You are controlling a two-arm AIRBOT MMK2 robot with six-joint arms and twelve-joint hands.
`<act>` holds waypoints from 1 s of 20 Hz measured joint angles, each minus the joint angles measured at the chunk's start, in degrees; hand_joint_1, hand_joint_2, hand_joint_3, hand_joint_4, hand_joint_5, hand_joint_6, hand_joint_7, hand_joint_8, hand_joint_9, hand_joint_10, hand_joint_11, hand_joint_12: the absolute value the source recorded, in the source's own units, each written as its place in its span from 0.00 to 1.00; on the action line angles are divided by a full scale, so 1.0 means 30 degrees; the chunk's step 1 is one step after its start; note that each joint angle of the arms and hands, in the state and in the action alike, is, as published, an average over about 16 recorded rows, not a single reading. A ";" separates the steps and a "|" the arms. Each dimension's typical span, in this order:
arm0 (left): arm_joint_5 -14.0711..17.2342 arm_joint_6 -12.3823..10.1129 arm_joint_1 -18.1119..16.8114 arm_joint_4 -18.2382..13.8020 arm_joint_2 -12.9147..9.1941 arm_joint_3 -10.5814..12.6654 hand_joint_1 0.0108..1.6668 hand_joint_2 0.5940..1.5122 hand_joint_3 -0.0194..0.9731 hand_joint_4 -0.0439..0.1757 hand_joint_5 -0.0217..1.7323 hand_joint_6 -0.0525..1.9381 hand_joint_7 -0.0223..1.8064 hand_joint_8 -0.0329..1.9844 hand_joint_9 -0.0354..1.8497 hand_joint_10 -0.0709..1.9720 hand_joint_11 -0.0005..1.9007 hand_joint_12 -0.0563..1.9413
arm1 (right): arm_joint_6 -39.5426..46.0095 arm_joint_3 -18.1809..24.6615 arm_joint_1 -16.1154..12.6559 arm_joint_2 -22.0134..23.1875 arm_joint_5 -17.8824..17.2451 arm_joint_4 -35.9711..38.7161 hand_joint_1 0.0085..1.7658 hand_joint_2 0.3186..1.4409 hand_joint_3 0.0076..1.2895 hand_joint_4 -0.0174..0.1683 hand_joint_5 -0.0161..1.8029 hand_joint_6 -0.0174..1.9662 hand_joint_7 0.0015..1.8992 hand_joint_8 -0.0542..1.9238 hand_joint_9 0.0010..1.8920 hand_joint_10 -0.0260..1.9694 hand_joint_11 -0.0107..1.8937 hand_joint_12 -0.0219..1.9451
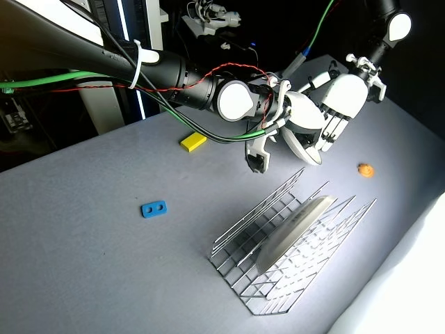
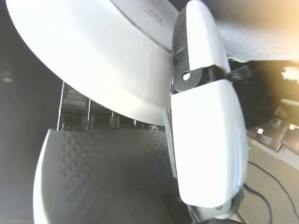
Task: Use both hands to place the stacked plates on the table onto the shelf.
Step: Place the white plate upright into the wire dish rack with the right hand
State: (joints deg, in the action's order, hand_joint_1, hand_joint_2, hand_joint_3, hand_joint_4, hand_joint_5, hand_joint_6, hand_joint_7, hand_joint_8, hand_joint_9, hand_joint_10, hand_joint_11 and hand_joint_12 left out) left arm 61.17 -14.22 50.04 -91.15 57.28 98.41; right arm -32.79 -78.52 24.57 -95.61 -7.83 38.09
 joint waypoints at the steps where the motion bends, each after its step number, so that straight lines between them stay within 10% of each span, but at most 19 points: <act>1: 0.0004 -0.0036 -0.0263 -0.0067 -0.0029 0.0009 0.01 0.53 0.03 0.19 0.06 0.03 0.07 0.01 0.06 0.03 0.01 0.15 | -0.0007 0.0015 -0.0008 0.0021 -0.0009 -0.0015 0.70 0.61 0.01 0.07 0.43 0.39 0.44 0.40 0.46 0.45 0.45 0.67; 20: 0.0151 -0.1140 -0.4779 -0.0736 -0.0621 0.0838 0.01 0.55 0.03 0.22 0.06 0.03 0.06 0.02 0.06 0.04 0.01 0.13 | 0.0006 0.4887 -0.1730 0.4193 0.1751 -0.2336 0.72 0.61 0.01 0.14 0.47 0.51 0.48 0.51 0.51 0.48 0.45 0.68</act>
State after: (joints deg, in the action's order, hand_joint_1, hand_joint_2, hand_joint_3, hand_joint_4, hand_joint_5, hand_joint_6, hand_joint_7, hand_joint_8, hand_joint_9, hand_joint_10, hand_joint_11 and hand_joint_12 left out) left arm 61.62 -17.64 35.71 -93.36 55.42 100.92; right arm -32.77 -63.86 19.38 -83.03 -2.58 31.08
